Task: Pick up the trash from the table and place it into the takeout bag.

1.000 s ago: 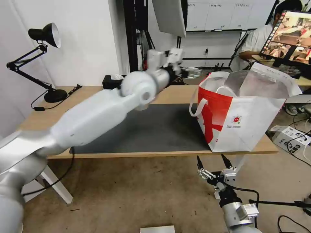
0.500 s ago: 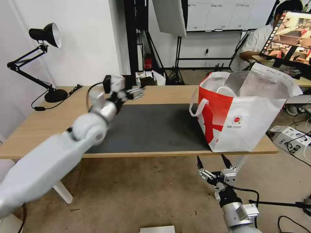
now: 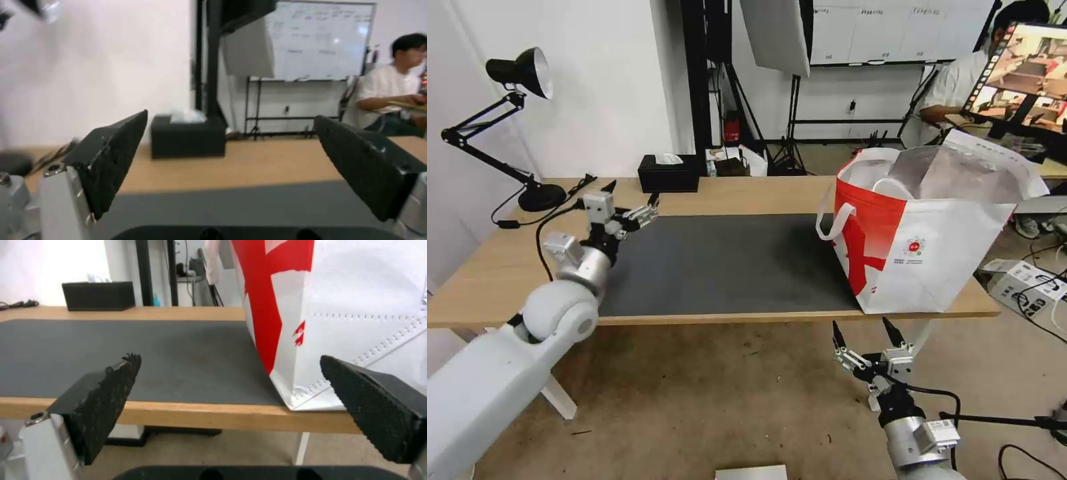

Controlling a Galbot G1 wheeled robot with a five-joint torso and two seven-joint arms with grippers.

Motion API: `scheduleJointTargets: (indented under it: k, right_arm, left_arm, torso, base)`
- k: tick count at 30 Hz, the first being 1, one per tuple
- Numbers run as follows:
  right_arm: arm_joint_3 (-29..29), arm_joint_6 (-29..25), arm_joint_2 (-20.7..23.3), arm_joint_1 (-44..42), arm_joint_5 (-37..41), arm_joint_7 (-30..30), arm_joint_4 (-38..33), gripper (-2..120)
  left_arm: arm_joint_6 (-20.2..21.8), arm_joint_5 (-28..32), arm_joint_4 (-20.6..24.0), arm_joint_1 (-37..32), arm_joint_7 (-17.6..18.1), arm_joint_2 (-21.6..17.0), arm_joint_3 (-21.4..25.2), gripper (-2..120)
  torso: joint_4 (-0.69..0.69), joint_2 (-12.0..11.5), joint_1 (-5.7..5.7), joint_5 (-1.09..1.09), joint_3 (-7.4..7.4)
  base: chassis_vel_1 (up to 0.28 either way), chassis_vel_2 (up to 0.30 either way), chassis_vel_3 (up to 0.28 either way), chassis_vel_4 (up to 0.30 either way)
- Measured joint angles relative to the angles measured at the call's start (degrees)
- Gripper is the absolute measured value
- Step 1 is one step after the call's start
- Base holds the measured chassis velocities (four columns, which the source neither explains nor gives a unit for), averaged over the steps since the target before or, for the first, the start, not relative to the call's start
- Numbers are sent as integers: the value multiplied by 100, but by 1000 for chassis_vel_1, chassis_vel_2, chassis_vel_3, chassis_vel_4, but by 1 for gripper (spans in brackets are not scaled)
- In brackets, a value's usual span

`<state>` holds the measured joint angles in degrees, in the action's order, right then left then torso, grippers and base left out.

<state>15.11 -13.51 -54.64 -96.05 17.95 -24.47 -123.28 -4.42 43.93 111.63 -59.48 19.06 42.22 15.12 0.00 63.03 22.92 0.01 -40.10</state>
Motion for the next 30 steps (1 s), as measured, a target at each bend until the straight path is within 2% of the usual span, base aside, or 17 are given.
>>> scheduleJointTargets:
  k: [2,3,6,14,18,21,30]
  right_arm:
    - [0,0,0,0,0,0,0,100]
    - [0,0,0,0,0,0,0,100]
    - [0,0,0,0,0,0,0,100]
    - [0,0,0,0,0,0,0,100]
    - [0,0,0,0,0,0,0,100]
    - [0,0,0,0,0,0,0,100]
    - [0,0,0,0,0,0,0,100]
  left_arm:
    - [-1,-190,133,-646,-53,220,472,100]
    - [-1,-190,133,-646,-53,220,472,100]
    - [-46,-586,307,-1616,-208,649,1038,100]
    - [-213,-987,497,-2666,-448,1212,1587,100]
    - [-243,-1061,558,-2873,-538,1320,1683,100]
    - [-271,-1191,617,-3157,-655,1544,1744,100]
    - [-227,-1269,622,-3274,-689,1759,1652,100]
  torso:
    - [1,0,-1,-2,0]
    - [1,0,-1,-2,0]
    - [1,0,-1,-1,0]
    - [1,0,-1,0,0]
    - [0,0,-1,0,0]
    - [0,0,-1,-1,0]
    - [0,0,0,-1,0]
  base:
    - [0,0,0,0]
    - [0,0,0,0]
    - [0,0,0,0]
    - [0,0,0,0]
    - [0,0,0,0]
    - [0,0,0,0]
    - [0,0,0,0]
